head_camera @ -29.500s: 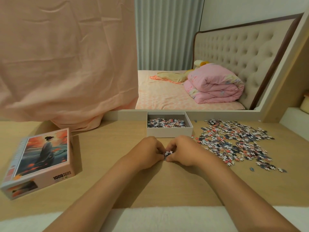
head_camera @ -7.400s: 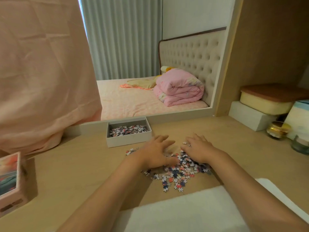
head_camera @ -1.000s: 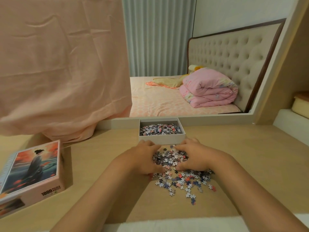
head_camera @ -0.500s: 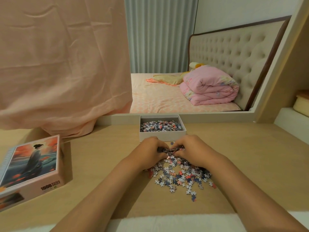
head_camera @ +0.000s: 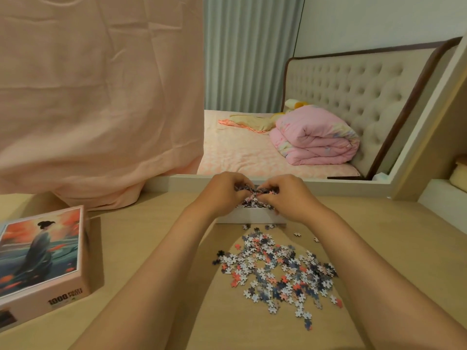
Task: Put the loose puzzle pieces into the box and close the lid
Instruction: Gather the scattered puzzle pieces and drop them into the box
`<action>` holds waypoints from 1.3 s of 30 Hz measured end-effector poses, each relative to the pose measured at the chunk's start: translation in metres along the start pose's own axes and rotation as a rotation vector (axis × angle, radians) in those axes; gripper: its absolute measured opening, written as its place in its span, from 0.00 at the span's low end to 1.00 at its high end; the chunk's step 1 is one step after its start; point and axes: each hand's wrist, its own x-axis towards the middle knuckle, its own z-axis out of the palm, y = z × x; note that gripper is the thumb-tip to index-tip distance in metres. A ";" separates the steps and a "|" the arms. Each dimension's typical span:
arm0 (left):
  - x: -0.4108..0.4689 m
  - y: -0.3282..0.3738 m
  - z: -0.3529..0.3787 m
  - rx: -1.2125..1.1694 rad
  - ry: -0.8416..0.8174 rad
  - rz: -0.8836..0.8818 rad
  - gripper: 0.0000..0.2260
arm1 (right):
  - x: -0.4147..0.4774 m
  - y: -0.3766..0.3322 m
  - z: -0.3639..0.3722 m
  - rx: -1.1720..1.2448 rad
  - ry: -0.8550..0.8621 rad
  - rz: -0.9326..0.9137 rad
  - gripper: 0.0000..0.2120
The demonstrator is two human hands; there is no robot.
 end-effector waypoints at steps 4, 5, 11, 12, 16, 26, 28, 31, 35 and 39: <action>0.009 -0.016 -0.001 0.009 0.118 0.008 0.08 | 0.026 -0.006 0.013 -0.026 0.028 -0.028 0.05; 0.008 -0.019 -0.001 0.021 0.111 0.007 0.09 | 0.030 -0.005 0.017 -0.043 0.024 -0.025 0.06; 0.006 -0.037 0.000 0.155 -0.081 -0.031 0.14 | 0.032 0.008 0.031 -0.165 -0.071 -0.014 0.12; 0.006 -0.038 0.000 0.202 -0.079 -0.036 0.14 | 0.031 0.008 0.031 -0.158 -0.041 -0.005 0.12; 0.005 -0.036 0.003 0.304 -0.109 -0.035 0.13 | 0.026 0.011 0.030 -0.184 -0.085 -0.019 0.11; -0.026 0.002 0.007 0.239 -0.033 0.127 0.07 | -0.031 0.018 -0.003 -0.199 -0.044 -0.062 0.13; -0.035 0.012 0.013 0.253 -0.126 0.121 0.06 | -0.042 0.024 0.000 -0.312 -0.116 -0.040 0.14; -0.047 0.014 0.029 0.369 -0.280 0.119 0.15 | -0.051 0.034 0.010 -0.472 -0.209 -0.060 0.16; -0.062 0.012 0.047 0.476 -0.432 0.063 0.27 | -0.056 0.044 0.021 -0.531 -0.285 -0.044 0.19; -0.068 0.017 0.049 0.423 -0.404 0.035 0.27 | -0.061 0.042 0.019 -0.482 -0.356 -0.026 0.20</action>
